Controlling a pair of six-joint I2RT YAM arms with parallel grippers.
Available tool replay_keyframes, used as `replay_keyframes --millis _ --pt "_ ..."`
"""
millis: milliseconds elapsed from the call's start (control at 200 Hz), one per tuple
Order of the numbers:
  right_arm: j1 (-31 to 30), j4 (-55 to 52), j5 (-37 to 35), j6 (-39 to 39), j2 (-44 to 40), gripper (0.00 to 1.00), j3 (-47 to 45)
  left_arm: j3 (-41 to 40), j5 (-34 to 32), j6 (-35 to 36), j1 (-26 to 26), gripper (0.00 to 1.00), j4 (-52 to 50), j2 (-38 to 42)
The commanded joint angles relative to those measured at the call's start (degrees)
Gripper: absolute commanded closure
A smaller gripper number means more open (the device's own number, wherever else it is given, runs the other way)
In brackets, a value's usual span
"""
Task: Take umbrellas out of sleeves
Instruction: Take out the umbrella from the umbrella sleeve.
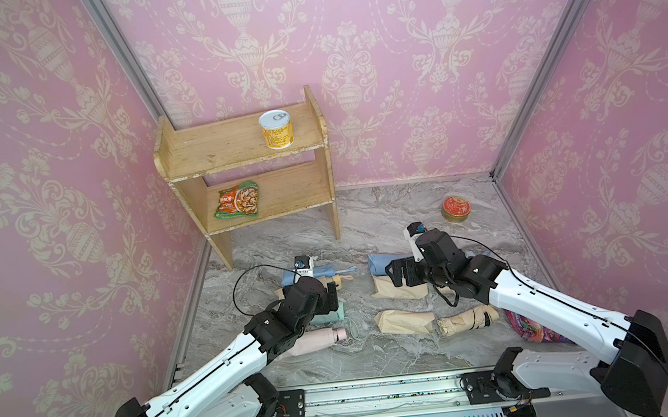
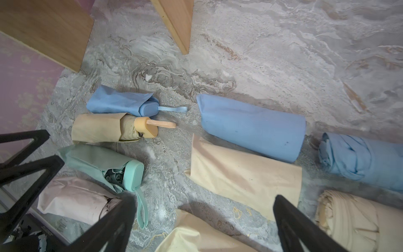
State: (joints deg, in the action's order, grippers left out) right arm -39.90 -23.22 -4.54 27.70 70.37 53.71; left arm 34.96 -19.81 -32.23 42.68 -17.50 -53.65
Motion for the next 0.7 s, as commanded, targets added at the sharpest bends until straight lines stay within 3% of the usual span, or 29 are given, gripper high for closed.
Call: replay_keyframes --millis 0,696 --pt "-2.01 1.15 -2.63 -2.64 2.20 0.00 3.04 0.00 1.69 1.00 -2.04 0.05 -0.61 -1.02" --pt "-4.51 5.27 -3.10 -2.24 6.02 0.00 3.61 2.48 7.28 1.39 -10.12 0.01 2.33 -9.26"
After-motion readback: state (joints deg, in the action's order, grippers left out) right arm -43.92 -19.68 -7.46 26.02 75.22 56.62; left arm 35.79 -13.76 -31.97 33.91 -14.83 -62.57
